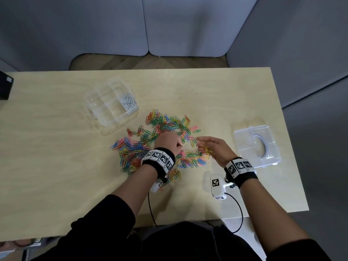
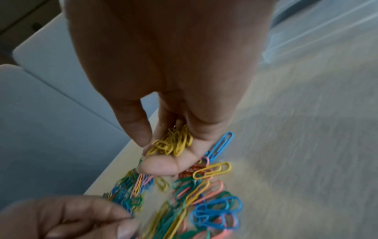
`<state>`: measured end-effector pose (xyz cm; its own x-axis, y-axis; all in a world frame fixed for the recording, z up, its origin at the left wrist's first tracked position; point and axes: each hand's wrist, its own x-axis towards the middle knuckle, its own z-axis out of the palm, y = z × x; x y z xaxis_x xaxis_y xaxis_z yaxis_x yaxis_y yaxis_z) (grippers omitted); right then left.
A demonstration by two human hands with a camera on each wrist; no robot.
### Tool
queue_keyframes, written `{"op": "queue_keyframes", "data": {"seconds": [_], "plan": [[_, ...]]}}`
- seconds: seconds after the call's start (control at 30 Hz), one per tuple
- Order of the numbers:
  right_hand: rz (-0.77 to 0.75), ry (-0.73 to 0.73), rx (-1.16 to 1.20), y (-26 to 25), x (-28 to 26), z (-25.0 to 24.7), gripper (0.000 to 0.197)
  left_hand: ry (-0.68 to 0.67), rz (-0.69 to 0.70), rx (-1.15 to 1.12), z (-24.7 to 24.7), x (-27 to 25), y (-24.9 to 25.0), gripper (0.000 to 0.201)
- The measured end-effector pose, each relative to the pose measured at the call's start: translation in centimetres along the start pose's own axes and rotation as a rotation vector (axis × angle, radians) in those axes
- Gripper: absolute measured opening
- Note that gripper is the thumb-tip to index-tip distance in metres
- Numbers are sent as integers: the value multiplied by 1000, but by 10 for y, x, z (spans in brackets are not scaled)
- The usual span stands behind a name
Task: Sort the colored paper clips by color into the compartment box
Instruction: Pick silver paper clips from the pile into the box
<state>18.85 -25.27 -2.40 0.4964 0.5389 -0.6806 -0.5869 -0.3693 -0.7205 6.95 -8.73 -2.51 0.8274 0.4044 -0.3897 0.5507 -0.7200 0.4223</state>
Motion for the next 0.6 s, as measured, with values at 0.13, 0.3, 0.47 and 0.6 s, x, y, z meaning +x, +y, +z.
{"op": "queue_keyframes", "data": {"seconds": [0.13, 0.3, 0.47, 0.6], "plan": [[-119, 147, -401, 7, 6, 8, 14, -48, -45, 20, 0, 1, 5, 16], [-193, 373, -878, 12, 11, 27, 15, -43, -63, -105, 2, 0, 7, 20], [-223, 362, -999, 18, 16, 37, 7, -71, -26, -398, 2, -6, -5, 14], [-224, 236, -740, 17, 10, 28, 9, -62, -58, -581, 3, -14, -20, 5]]}}
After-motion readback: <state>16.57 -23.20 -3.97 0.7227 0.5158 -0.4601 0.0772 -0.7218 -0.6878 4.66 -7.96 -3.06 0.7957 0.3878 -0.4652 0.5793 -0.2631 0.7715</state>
